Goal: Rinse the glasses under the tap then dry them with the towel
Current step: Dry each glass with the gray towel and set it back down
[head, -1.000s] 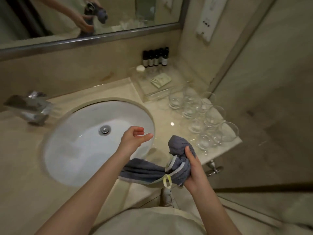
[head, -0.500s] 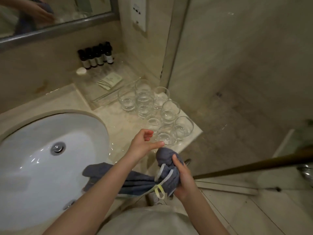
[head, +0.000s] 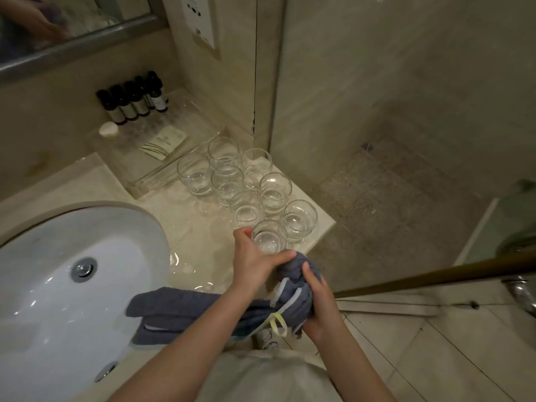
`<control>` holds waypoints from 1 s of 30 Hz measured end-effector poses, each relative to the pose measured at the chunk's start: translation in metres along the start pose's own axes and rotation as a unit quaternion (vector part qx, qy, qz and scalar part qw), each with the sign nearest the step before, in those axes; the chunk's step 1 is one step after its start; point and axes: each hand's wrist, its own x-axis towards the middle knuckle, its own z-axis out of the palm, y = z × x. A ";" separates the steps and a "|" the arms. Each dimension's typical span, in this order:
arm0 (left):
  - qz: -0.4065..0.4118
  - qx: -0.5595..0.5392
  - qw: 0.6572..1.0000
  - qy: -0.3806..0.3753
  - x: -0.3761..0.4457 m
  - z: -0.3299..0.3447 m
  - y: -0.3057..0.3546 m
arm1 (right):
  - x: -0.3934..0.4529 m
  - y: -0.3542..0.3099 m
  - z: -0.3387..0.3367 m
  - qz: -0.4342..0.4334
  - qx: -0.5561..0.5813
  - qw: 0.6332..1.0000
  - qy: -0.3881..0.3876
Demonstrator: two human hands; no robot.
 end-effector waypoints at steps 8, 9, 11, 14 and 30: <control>0.038 0.032 0.998 0.038 -0.001 -0.002 -0.008 | -0.004 -0.002 -0.002 -0.034 -0.035 0.999 -0.017; 0.038 0.026 0.998 0.036 -0.001 -0.003 -0.010 | -0.006 -0.002 -0.002 -0.045 -0.044 0.998 -0.019; 0.038 0.012 0.999 0.038 -0.001 -0.005 -0.013 | -0.009 -0.002 0.000 -0.078 -0.074 0.994 -0.024; 0.042 -0.017 0.998 0.046 -0.006 -0.017 -0.012 | -0.013 -0.003 0.007 -0.129 -0.128 0.982 -0.048; 0.036 -0.165 0.975 0.144 -0.077 -0.173 -0.008 | -0.084 0.040 0.121 -0.379 -0.348 0.829 -0.219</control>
